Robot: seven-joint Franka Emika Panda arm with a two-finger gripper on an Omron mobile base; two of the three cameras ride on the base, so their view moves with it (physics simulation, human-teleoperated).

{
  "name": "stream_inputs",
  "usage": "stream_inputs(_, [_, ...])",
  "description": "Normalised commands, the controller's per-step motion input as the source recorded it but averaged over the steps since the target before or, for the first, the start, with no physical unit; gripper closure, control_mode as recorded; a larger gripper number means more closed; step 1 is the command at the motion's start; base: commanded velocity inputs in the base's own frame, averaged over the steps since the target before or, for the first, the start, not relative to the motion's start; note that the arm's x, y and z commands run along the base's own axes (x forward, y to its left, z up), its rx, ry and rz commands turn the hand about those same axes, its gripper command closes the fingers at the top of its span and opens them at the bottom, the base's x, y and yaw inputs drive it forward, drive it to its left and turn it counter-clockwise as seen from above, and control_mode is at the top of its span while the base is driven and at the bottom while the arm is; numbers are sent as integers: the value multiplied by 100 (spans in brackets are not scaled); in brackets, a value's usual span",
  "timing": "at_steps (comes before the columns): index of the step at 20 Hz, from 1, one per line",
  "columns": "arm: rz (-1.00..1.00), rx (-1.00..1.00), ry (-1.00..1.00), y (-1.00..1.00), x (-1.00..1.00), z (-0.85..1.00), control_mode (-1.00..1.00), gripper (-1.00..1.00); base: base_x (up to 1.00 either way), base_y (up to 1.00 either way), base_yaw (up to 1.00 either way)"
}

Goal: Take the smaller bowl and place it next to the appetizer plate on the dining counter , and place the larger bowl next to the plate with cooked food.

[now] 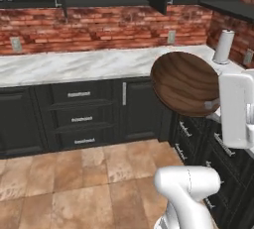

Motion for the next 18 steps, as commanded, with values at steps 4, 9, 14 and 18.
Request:
stream_inputs(4, [0, 0, 0, 0, 0, 0, 100, 100, -100, 0, 1])
stream_inputs(9, [0, 0, 0, 0, 0, 0, 100, 100, -100, 0, 0])
stream_inputs(14, [0, 0, 0, 0, 0, 0, 100, 100, -100, 2, 0])
stream_inputs(18, [0, 0, 0, 0, 0, 0, 100, 100, -100, 27, 0])
